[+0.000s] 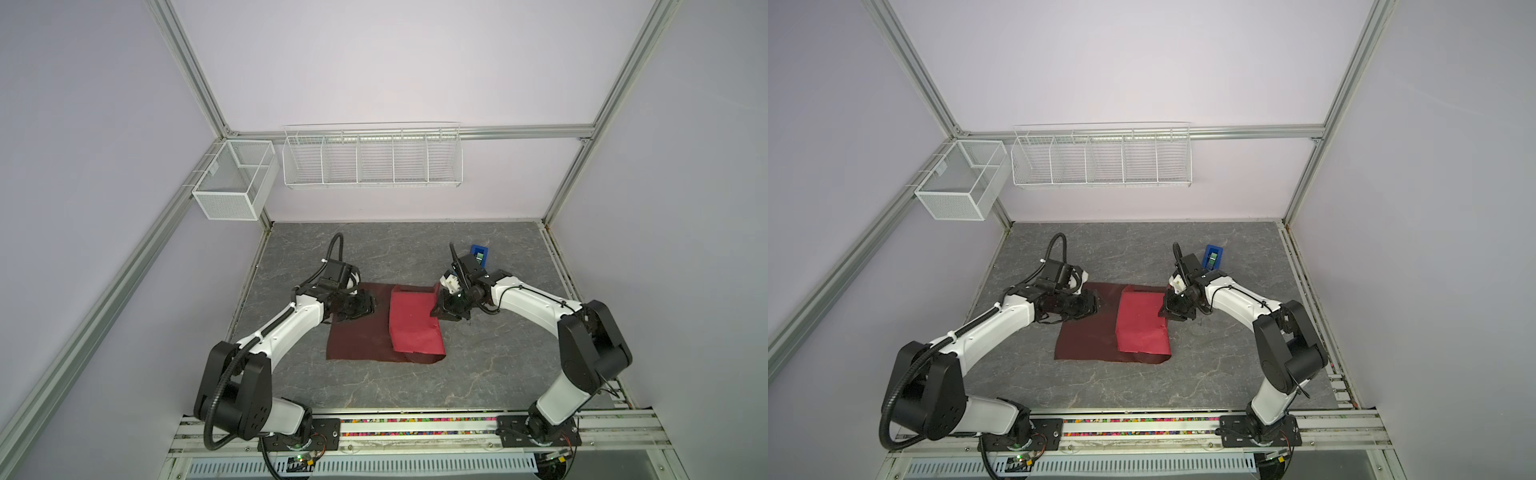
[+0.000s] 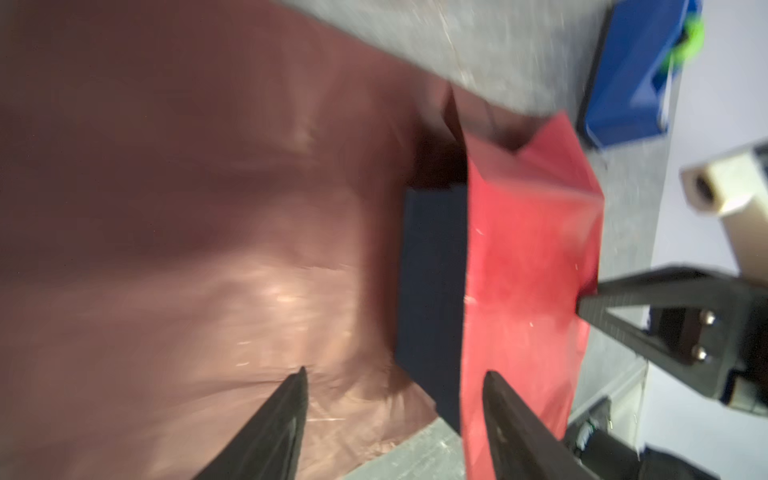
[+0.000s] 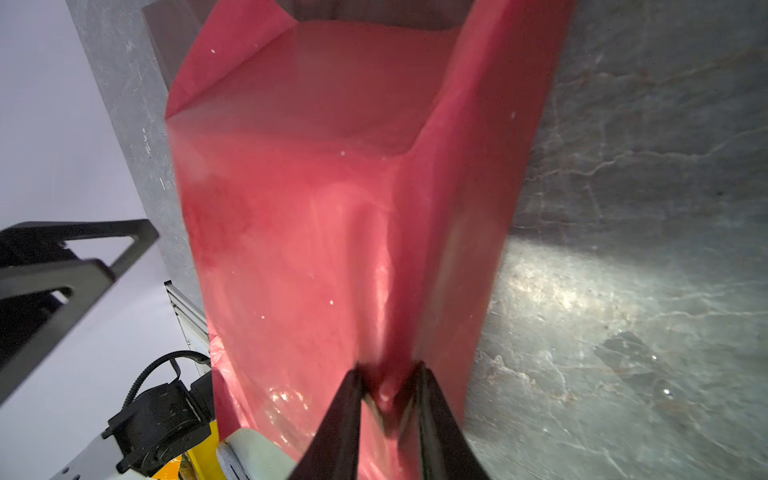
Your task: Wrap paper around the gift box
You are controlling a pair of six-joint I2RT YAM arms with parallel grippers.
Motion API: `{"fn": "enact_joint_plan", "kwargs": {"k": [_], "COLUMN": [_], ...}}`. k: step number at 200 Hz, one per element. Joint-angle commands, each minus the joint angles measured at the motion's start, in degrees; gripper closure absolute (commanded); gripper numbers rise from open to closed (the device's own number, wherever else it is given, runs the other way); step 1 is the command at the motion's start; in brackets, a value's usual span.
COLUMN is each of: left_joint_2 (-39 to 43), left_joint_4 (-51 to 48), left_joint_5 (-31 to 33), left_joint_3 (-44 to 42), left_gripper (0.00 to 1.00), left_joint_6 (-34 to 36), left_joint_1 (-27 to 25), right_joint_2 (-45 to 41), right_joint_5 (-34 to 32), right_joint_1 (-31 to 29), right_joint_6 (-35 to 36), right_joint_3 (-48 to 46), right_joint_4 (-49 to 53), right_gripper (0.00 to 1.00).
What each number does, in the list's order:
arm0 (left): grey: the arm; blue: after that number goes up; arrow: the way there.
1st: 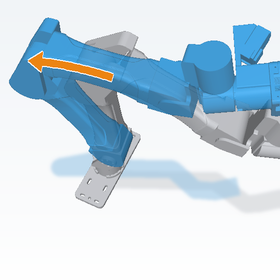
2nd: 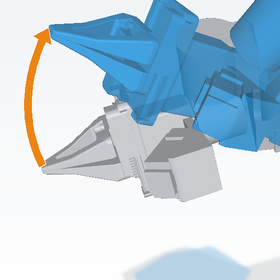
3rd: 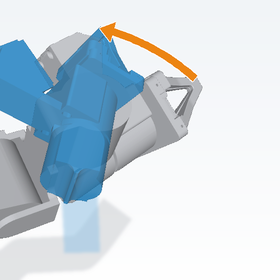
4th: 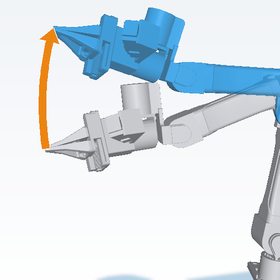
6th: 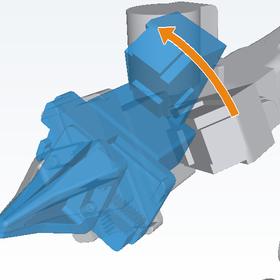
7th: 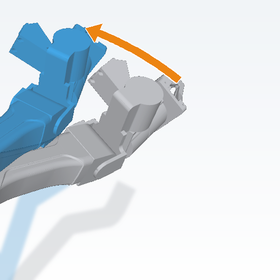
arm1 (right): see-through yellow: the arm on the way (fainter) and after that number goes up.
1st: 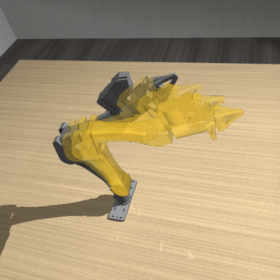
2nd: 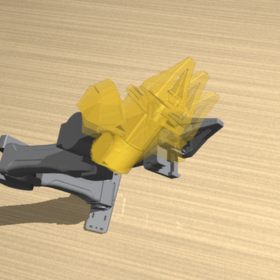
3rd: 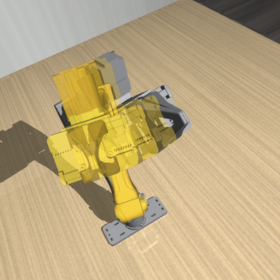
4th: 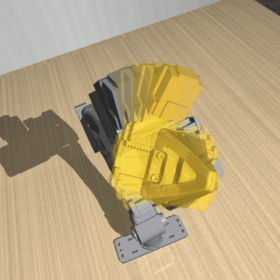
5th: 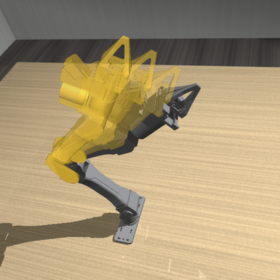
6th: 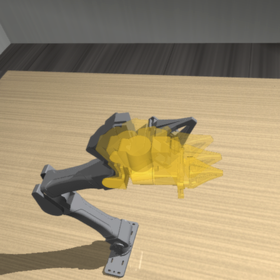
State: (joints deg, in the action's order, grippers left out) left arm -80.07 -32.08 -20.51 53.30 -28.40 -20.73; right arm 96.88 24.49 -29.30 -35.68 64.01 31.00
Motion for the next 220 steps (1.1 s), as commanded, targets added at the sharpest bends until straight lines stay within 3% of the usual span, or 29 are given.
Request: {"fn": "enact_joint_plan", "kwargs": {"k": [1,22,38,61,93,127,220], "left_joint_2": [1.51,1.81,1.96,1.12,-2.86,-8.62,-13.13], "left_joint_4": [-6.13,-4.48,1.94,13.51,16.05,21.30,28.69], "left_joint_5": [4.70,-0.62,-11.06,-21.10,-18.40,-18.00,-20.98], "left_joint_3": [-0.98,-4.16,-6.45,-8.56,-4.85,-5.02,-6.61], "left_gripper": [0.32,0.31,0.30,0.29,0.26,0.26,0.36], "left_joint_6": [3.59,4.75,4.55,-2.57,-5.25,-8.82,-12.08], "left_joint_1": [4.45,8.03,8.16,6.47,-1.66,-5.76,-8.37], "right_joint_2": [1.21,1.05,0.60,-0.05,-0.11,-0.45,-4.41], "right_joint_5": [-4.01,-3.92,-3.84,-3.86,-3.60,-3.40,-3.79], "right_joint_1": [-0.40,-0.41,-0.36,-0.41,-0.41,-0.42,-0.45], "right_joint_6": [1.11,1.14,1.19,1.22,0.79,0.62,0.38], "right_joint_3": [-2.66,-2.62,-2.57,-2.58,-2.57,-2.74,-0.80], "right_joint_4": [3.97,4.22,4.46,4.59,4.26,4.22,6.54], "right_gripper": [0.74,0.74,0.73,0.73,0.72,0.72,0.62]}}
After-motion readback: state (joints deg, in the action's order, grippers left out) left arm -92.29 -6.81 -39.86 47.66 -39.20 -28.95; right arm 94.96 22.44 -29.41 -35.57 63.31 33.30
